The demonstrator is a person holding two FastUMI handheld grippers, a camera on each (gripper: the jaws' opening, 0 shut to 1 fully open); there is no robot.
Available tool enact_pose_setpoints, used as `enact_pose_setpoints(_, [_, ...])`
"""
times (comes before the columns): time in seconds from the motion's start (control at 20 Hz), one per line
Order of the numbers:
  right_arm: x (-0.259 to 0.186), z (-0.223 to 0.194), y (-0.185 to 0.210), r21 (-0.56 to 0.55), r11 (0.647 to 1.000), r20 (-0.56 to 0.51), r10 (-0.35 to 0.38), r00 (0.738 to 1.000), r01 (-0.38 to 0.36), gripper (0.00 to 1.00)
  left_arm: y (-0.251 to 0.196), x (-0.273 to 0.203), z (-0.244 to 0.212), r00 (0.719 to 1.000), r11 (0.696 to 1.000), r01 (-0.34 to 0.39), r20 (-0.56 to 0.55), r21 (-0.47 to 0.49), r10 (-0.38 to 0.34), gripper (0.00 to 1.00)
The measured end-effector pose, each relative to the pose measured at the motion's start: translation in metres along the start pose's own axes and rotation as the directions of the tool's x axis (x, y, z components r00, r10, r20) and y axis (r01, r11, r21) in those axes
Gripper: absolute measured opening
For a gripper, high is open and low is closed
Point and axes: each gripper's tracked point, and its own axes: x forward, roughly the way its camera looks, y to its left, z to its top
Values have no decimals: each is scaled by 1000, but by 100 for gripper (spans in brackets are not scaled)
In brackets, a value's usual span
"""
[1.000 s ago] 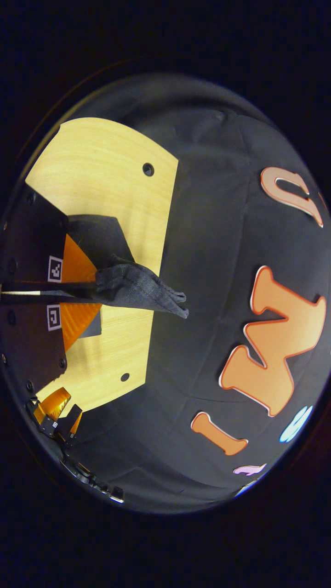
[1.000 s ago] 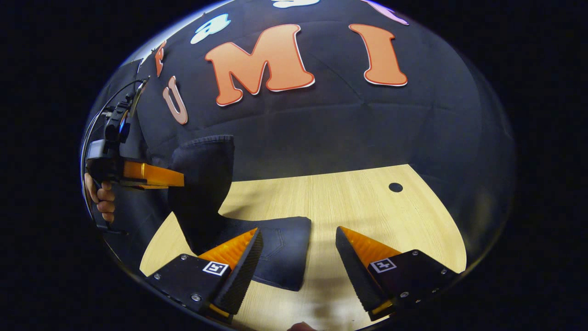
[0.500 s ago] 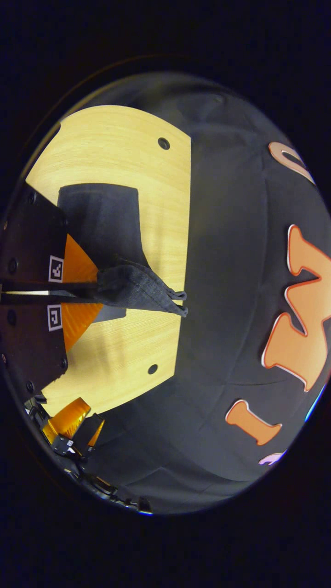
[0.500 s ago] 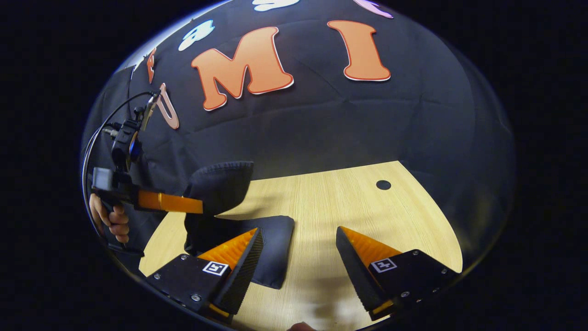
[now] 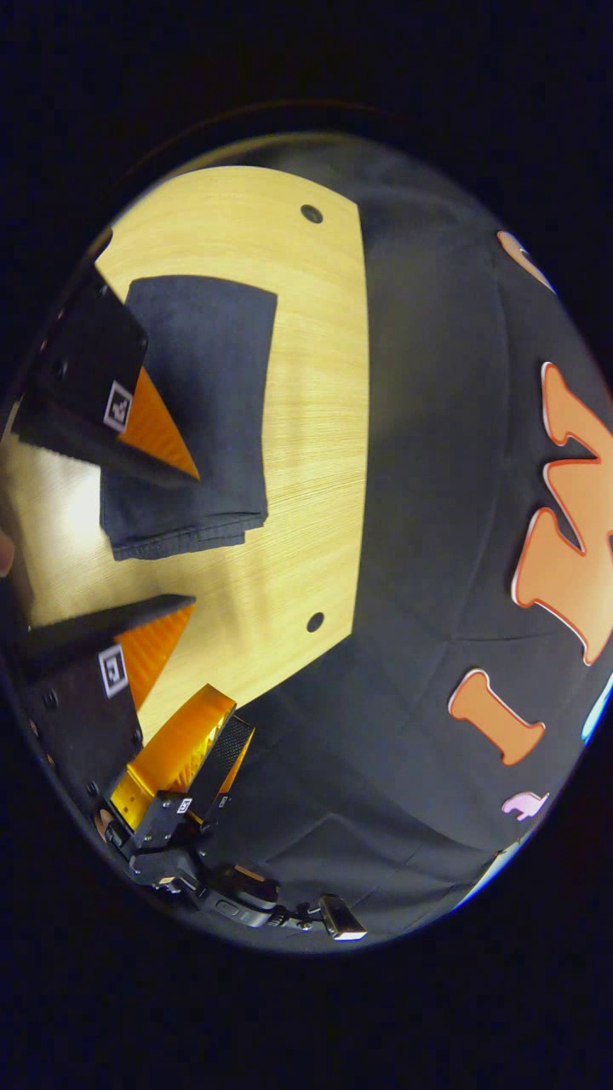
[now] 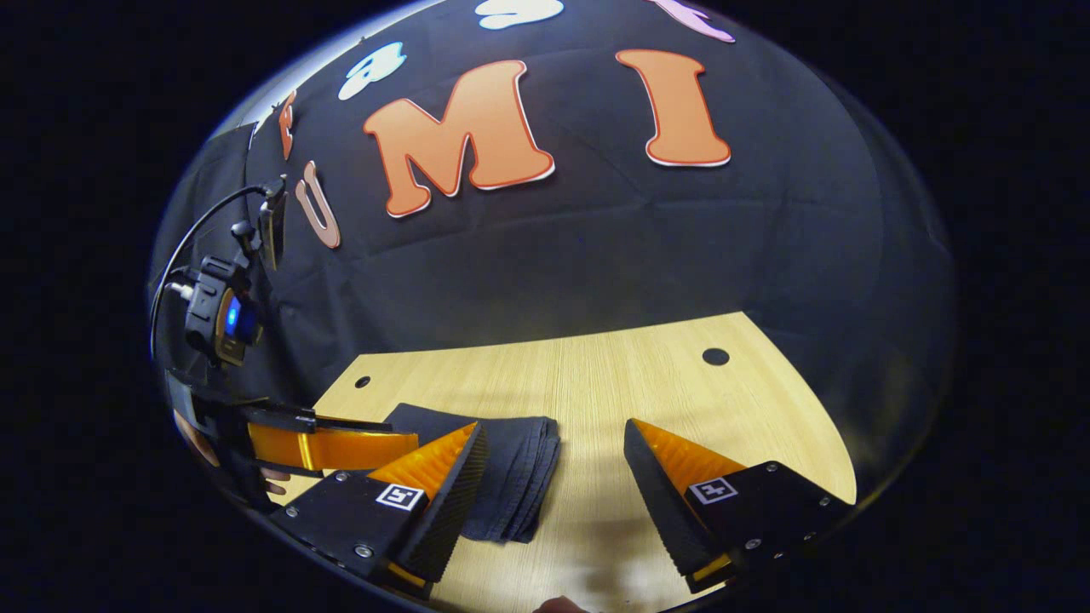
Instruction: Grasp the waist and the cuffs of the jeans and fold them to make the two legs overlap; first hold the waist and fold one-third of the jeans toward the cuffs, then hold the cuffs and fold the remaining one-third in the same direction to finish folding.
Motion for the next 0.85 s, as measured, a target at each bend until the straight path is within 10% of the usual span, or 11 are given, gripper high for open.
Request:
enact_pose_setpoints(0.1, [-8,15,12,-15,1000,53,-13,999,13,97,9,-22,17,997,1000,-19,81,16,17,85])
enact_pose_setpoints(0.35, [-31,49,53,-82,996,178,-12,984,27,97,43,-102,52,940,991,-124,327,57,99,92])
enact_pose_setpoints(0.85, [-71,81,126,-166,986,346,46,937,13,96,89,-261,66,689,957,-291,693,-8,215,96])
